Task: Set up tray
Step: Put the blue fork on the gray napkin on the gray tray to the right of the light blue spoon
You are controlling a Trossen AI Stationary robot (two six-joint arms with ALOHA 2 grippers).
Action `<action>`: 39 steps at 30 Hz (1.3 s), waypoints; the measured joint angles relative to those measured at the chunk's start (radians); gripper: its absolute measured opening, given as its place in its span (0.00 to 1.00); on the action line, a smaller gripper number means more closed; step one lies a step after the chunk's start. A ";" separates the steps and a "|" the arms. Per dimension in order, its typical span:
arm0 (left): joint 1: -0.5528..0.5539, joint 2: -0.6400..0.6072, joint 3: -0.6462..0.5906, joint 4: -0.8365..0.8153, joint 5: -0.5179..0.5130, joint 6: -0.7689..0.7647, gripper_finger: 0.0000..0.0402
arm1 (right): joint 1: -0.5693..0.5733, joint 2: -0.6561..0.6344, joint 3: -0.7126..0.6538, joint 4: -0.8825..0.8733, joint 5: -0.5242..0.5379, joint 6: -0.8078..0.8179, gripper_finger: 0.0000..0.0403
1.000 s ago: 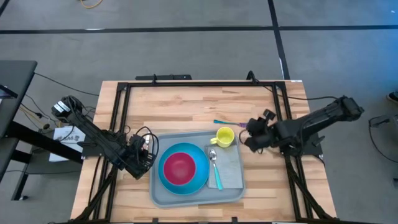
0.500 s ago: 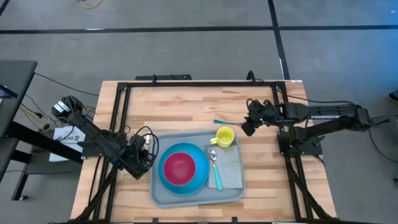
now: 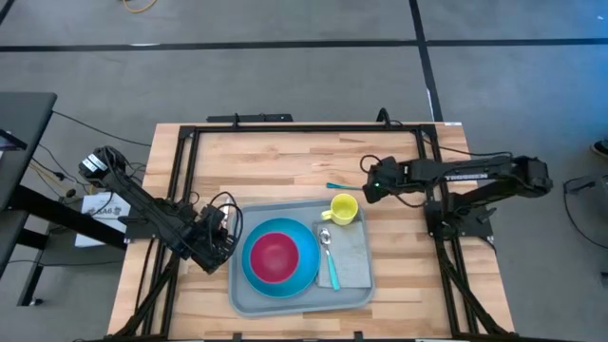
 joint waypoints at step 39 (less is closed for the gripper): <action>0.000 0.000 0.000 0.048 0.022 0.013 0.28 | -0.272 -0.177 -0.388 0.531 -0.346 -0.027 0.27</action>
